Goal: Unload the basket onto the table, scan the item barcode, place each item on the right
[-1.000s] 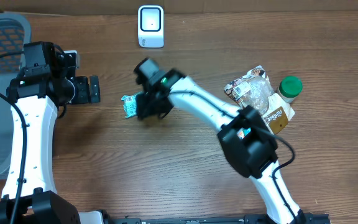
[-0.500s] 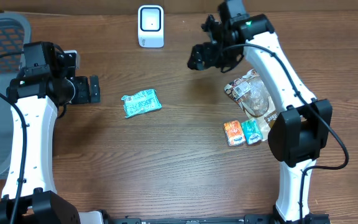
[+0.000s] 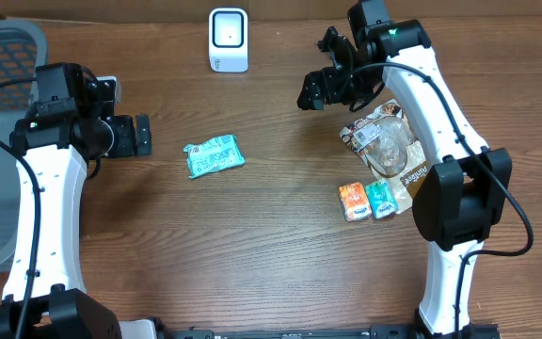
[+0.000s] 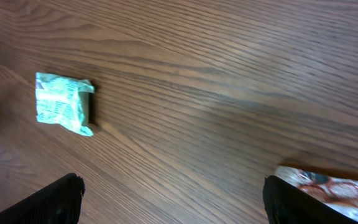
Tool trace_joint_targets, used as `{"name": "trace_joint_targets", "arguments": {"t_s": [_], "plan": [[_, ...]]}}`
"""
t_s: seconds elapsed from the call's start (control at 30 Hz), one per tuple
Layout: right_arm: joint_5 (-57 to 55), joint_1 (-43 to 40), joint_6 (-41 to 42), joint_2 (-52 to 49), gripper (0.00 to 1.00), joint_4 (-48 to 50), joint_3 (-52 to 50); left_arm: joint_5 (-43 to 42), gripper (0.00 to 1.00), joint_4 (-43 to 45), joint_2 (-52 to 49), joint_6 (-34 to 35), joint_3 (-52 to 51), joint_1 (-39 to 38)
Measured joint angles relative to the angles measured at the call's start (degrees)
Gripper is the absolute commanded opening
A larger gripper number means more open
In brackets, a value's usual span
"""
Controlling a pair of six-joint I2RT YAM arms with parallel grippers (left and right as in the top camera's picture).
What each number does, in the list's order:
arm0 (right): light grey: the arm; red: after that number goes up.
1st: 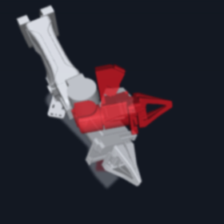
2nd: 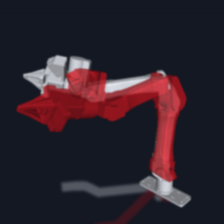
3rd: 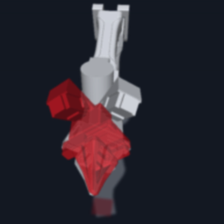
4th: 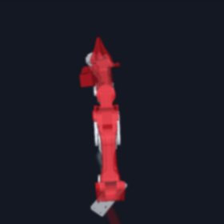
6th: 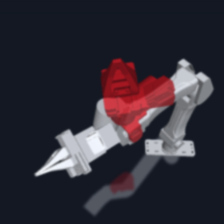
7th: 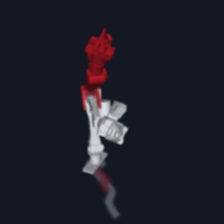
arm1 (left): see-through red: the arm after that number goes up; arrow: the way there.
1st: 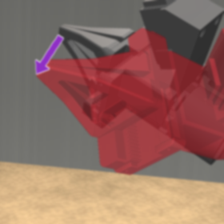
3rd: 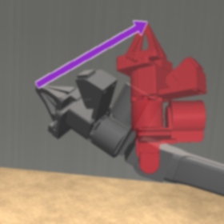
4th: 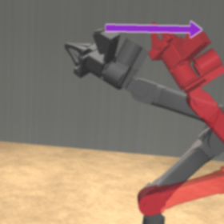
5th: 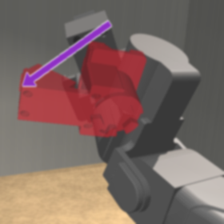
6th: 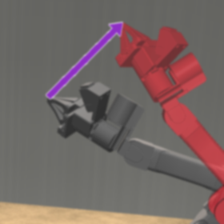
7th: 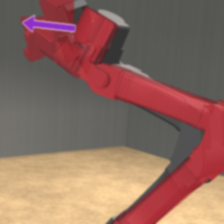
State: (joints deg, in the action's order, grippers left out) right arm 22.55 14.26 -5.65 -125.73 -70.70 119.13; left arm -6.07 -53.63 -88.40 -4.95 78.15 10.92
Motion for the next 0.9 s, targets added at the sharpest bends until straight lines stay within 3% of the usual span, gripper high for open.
{"name": "trace_joint_targets", "arguments": {"t_s": [0.23, 0.7, 0.9], "plan": [[1.03, 3.08, 1.53, -0.81, 0.89, 3.69, -0.28, 0.0, 1.0, 0.0, 0.0, 0.0, 0.0, 0.0], [7.3, 11.69, 9.01, -12.85, 0.86, 17.57, -1.42, 0.0, 1.0, 0.0, 0.0, 0.0, 0.0, 0.0], [7.74, 15.26, 12.11, -14.84, 0.75, 21.44, -1.42, 0.0, 1.0, 0.0, 0.0, 0.0, 0.0, 0.0]]}}
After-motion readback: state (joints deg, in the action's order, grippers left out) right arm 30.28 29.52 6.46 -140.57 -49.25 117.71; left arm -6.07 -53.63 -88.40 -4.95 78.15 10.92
